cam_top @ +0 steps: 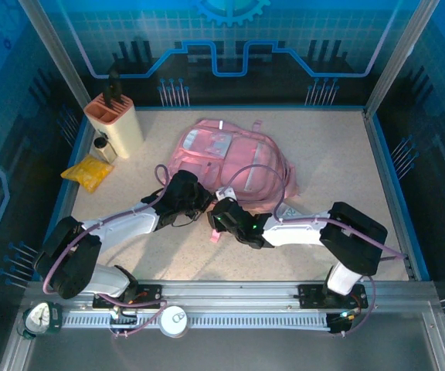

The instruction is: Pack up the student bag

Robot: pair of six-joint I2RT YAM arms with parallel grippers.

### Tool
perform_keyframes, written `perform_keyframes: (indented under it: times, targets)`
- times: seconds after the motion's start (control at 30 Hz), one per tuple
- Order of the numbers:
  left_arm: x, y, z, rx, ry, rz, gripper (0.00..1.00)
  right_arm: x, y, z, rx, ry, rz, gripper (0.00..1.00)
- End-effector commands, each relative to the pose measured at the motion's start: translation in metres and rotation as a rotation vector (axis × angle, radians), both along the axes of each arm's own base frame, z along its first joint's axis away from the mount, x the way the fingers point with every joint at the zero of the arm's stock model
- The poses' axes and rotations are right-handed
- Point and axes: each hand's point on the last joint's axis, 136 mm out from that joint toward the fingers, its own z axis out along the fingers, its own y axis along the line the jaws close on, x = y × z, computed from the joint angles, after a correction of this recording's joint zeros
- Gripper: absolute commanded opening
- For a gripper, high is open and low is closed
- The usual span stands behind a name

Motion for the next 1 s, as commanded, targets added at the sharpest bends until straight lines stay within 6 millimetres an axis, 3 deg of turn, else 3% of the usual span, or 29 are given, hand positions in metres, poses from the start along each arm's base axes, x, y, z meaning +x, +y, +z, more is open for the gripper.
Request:
perform_keyframes:
  times: [0.0,0.27,0.43,0.67,0.83,0.97]
  targets:
    - [-0.001,-0.032,0.053,-0.132,-0.118,-0.098,0.0,0.019,0.004,0.013,0.016,-0.099,-0.017,0.4]
    - [-0.003,-0.024,0.055,-0.089,-0.13,-0.088,0.0,0.021,-0.008,0.011,-0.012,-0.104,-0.075,0.14]
    - [0.001,-0.016,0.051,-0.034,-0.135,-0.072,0.0,0.008,-0.032,0.005,-0.081,-0.056,-0.109,0.0]
    - [0.015,0.014,0.04,0.018,-0.11,-0.016,0.0,-0.02,-0.076,-0.005,-0.101,-0.001,-0.141,0.0]
    - [0.019,0.029,0.035,0.031,-0.105,0.006,0.0,-0.026,-0.112,-0.003,-0.111,0.014,-0.187,0.0]
    - [0.023,0.052,0.029,0.082,-0.087,0.028,0.0,-0.028,-0.138,0.005,-0.129,0.033,-0.199,0.0]
